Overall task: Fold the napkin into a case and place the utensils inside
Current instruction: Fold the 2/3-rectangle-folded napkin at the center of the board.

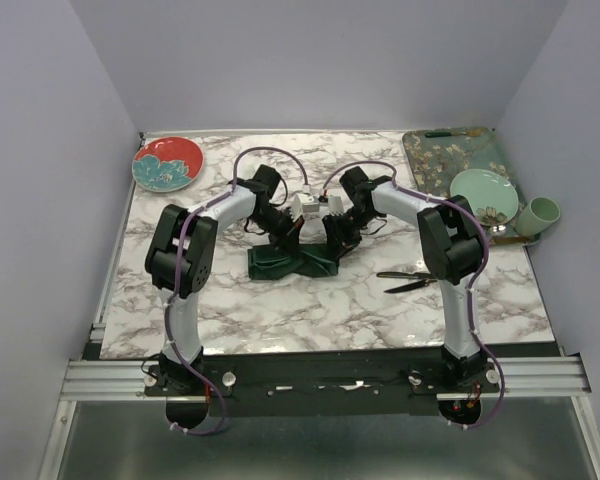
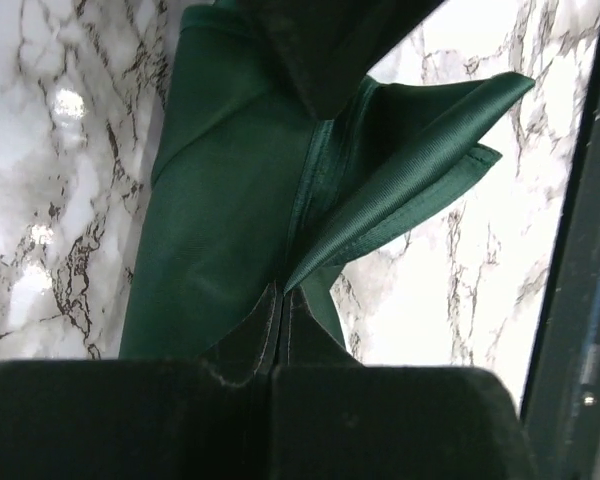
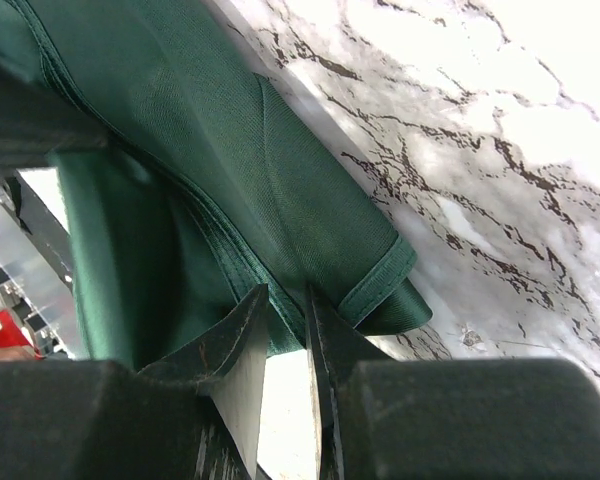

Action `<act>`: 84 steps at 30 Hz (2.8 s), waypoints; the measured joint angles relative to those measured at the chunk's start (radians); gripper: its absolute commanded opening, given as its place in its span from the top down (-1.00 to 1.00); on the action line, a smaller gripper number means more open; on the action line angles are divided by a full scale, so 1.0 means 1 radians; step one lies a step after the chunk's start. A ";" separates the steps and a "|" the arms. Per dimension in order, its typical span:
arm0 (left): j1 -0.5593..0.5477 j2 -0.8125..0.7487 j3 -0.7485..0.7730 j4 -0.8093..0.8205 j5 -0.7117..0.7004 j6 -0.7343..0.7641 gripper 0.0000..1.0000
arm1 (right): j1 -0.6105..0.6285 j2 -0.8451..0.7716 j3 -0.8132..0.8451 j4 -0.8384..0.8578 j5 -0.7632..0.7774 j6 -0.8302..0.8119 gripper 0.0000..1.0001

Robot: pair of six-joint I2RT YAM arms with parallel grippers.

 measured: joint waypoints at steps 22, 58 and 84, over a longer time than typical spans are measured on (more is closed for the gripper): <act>0.076 0.193 0.087 -0.068 0.124 -0.212 0.93 | 0.002 -0.015 0.011 -0.005 0.027 -0.093 0.35; 0.117 0.285 0.147 -0.105 0.211 -0.343 0.82 | 0.008 -0.038 0.042 -0.027 0.063 -0.215 0.14; 0.135 0.327 0.183 -0.132 0.243 -0.374 0.72 | 0.014 -0.059 0.158 -0.034 -0.044 -0.280 -0.38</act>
